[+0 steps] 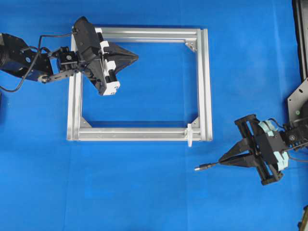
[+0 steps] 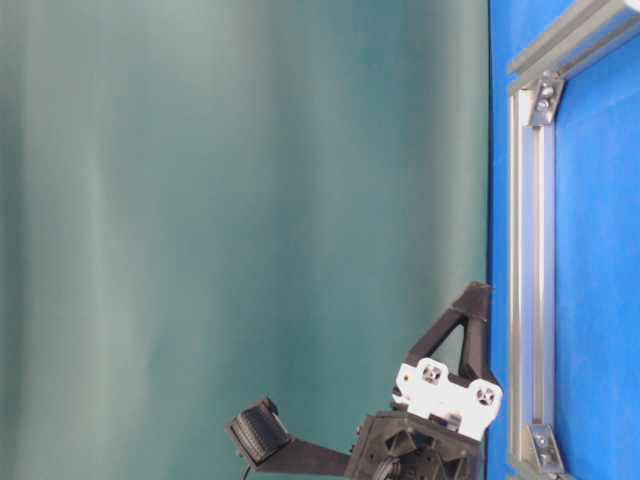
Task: Insert the wire through the string loop located on the right side.
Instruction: 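Lift the cable and carry it right toward the white zip-tie loop, then push the USB plug up through the zip-tie loop with the right gripper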
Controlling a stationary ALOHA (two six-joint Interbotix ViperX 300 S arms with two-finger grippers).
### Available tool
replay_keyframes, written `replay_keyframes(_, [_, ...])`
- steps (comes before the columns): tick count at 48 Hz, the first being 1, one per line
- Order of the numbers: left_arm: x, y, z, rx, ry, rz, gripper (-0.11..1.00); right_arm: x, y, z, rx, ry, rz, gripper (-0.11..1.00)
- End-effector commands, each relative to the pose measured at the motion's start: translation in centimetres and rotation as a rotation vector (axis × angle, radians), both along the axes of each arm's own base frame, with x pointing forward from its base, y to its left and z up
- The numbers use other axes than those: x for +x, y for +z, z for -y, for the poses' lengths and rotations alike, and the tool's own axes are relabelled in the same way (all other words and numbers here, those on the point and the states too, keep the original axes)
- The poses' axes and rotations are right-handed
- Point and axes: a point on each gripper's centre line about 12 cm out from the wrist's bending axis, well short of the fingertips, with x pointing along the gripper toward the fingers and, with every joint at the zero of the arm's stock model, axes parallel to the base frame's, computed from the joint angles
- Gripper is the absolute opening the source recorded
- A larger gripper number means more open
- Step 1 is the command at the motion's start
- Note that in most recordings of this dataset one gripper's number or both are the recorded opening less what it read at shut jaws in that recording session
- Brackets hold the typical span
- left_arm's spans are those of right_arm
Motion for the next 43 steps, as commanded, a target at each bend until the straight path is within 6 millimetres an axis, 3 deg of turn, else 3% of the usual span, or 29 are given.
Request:
replay_keyframes(1, [0.3,1.6,0.1,0.012,-0.004,0.046,0.00,0.2,0.5,0.3,0.008,-0.015,0.025,-0.03])
replay_keyframes(21, [0.2,1.5,0.1,0.013,-0.005,0.044,0.00,-0.7,1.6,4.4,0.012,-0.157,0.091,-0.03])
replay_keyframes(43, [0.2,1.5,0.1,0.012,-0.004,0.043,0.00,-0.7,1.6,4.6,0.011,-0.163,0.094,-0.03])
